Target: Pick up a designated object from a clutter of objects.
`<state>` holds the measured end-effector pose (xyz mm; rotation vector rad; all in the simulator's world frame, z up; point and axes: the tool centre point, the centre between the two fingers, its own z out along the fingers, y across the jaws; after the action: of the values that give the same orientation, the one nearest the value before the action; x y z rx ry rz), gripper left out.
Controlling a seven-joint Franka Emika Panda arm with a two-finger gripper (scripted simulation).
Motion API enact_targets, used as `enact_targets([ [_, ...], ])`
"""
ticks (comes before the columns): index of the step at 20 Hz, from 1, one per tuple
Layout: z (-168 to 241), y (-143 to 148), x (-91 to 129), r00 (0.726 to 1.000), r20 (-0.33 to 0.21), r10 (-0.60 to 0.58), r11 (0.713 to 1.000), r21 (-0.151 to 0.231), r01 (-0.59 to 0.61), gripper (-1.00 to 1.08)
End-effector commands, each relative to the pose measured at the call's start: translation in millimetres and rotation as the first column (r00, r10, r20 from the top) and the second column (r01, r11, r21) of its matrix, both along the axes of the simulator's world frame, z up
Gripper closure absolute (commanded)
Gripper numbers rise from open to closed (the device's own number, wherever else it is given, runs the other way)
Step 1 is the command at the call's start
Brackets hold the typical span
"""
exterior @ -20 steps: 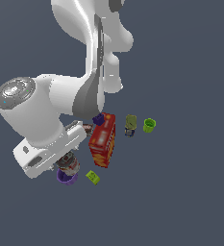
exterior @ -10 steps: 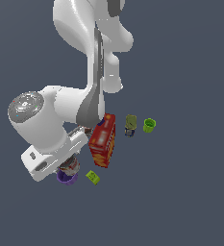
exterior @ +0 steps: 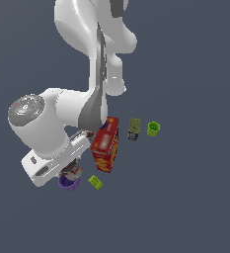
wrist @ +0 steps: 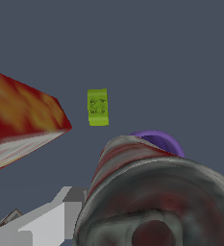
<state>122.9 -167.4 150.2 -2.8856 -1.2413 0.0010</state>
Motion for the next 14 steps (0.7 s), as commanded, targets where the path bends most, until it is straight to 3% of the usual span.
enact_targets([
  [1, 0, 0, 0, 1.0, 0.001, 0.0, 1.0, 0.0, 0.0, 1.08],
  [14, 32, 20, -13, 1.0, 0.0, 0.0, 1.0, 0.0, 0.0, 1.08],
])
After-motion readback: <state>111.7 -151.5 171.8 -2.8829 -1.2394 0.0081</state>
